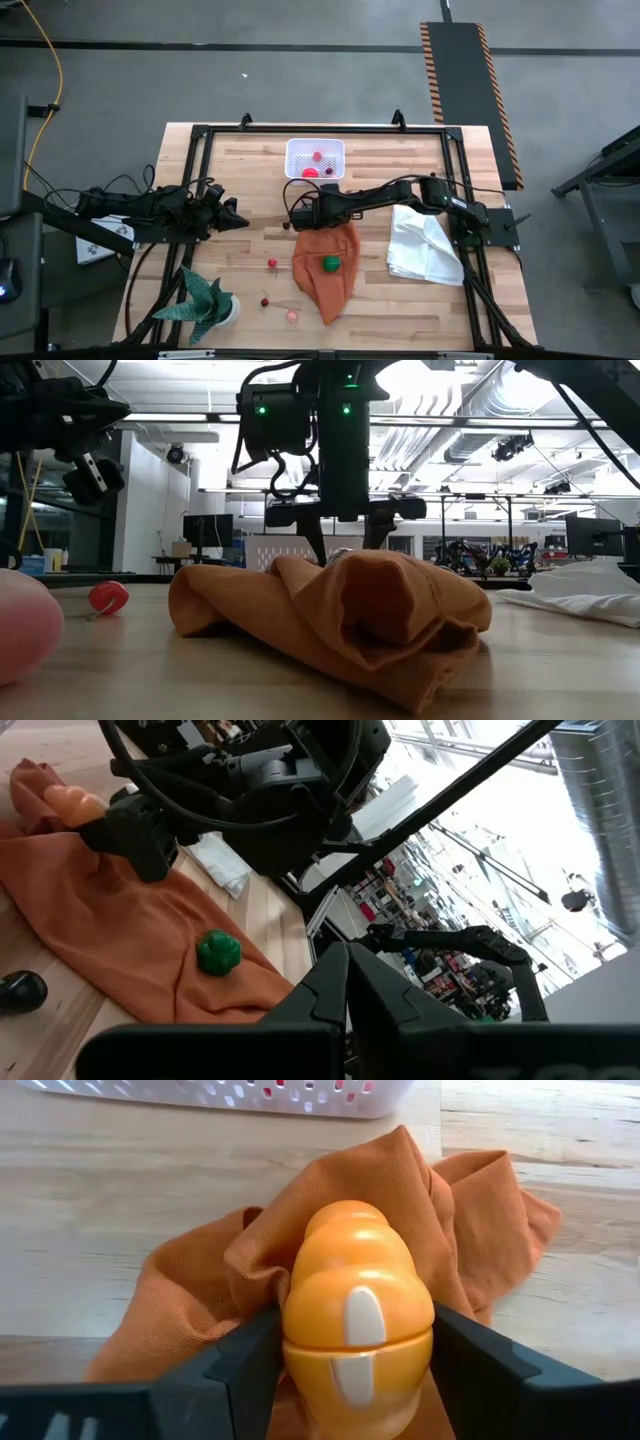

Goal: Pick and placing Produce into tupperware
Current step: Put the orange croissant into the white basket

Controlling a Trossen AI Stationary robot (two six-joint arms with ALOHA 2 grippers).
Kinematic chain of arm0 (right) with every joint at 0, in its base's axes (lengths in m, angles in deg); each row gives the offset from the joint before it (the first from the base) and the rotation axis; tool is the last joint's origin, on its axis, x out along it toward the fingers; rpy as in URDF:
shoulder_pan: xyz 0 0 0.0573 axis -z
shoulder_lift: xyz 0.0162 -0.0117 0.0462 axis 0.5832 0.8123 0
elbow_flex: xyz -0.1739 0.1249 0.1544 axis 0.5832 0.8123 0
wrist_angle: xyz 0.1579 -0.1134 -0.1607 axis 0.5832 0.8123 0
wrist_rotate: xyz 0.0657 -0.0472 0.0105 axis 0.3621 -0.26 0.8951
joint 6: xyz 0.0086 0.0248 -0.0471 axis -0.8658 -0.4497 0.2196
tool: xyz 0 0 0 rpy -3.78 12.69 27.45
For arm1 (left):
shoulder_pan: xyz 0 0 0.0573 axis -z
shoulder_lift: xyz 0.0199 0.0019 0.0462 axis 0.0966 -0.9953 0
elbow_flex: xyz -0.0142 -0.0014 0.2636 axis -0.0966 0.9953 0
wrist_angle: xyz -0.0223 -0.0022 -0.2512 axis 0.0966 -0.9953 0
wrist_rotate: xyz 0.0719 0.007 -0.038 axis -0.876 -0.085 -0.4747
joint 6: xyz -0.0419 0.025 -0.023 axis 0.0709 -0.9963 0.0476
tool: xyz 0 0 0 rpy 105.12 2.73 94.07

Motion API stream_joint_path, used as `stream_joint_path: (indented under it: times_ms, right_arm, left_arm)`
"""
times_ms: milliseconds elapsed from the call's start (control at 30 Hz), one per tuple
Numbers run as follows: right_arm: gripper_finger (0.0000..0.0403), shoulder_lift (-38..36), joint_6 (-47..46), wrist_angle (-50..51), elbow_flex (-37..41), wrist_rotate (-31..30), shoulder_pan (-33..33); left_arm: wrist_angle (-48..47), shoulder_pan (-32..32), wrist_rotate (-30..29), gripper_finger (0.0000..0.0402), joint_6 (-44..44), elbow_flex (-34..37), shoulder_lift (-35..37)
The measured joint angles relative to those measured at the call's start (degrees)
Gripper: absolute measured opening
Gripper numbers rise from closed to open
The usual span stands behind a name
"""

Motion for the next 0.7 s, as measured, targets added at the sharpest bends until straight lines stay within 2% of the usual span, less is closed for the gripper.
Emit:
stream_joint_path:
  times_ms: [267, 700]
  right_arm:
    - [0.0244, 0.0, 0.0, -0.2, 0.0, 0.0, 0.2]
    - [0.0243, 0.0, 0.0, -0.2, 0.0, 0.2, 0.5]
  left_arm:
    - [0.0, 0.0, 0.0, 0.0001, 0.0, 0.0, 0.0]
    - [0.0, 0.0, 0.2, 0.0001, 0.0, 0.0, 0.0]
